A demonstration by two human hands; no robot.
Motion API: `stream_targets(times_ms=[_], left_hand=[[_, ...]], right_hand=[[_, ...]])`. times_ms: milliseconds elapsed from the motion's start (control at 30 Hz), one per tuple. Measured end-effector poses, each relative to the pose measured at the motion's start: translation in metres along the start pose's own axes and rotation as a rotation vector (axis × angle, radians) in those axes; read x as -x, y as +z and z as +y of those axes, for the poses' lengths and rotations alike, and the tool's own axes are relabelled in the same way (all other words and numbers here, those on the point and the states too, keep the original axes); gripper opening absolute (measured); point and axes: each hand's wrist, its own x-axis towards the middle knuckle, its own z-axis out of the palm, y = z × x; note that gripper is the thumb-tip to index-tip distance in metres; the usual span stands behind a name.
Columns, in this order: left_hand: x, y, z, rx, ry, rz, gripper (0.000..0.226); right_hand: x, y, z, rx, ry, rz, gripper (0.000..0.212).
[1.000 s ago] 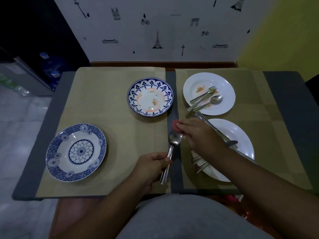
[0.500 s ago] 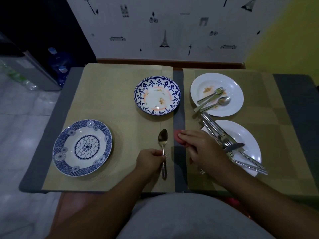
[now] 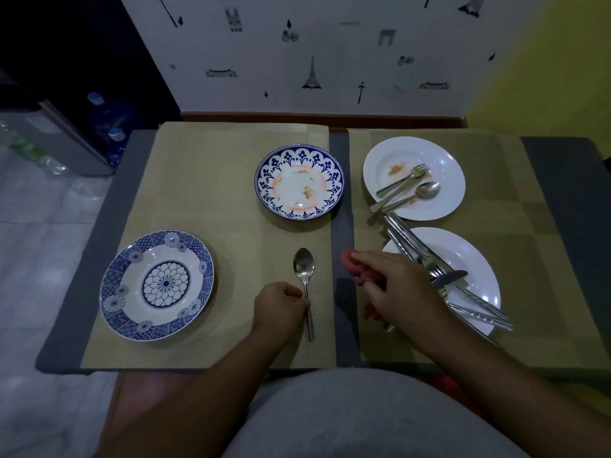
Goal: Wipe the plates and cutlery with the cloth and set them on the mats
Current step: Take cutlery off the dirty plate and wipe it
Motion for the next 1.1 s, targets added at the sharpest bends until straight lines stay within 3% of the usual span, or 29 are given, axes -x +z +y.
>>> stream_targets(times_ms=[133, 267, 467, 633, 800, 933, 1100], left_hand=[[0.005, 0.0, 0.013, 0.049, 0.093, 0.022, 0.011], [0.009, 0.011, 0.041, 0.052, 0.178, -0.066, 0.013], [0.01, 0.045, 0.084, -0.068, 0.307, -0.215, 0.019], [0.014, 0.077, 0.105, -0.218, 0.403, -0.302, 0.025], [0.018, 0.105, 0.115, -0.358, 0.435, -0.326, 0.032], [0.02, 0.115, 0.118, -0.461, 0.435, -0.334, 0.028], [0.02, 0.116, 0.126, -0.467, 0.399, -0.371, 0.021]], right_hand=[[0.004, -0.017, 0.0, -0.088, 0.104, 0.048, 0.046], [0.013, -0.038, 0.007, -0.166, 0.18, 0.136, 0.042], [0.029, -0.072, 0.03, -0.277, 0.281, 0.269, 0.042], [0.043, -0.087, 0.052, -0.415, 0.346, 0.284, 0.044], [0.058, -0.084, 0.08, -0.317, 0.368, 0.25, 0.042], [0.068, -0.079, 0.093, -0.083, 0.341, 0.224, 0.048], [0.075, -0.083, 0.097, -0.149, 0.351, 0.216, 0.045]])
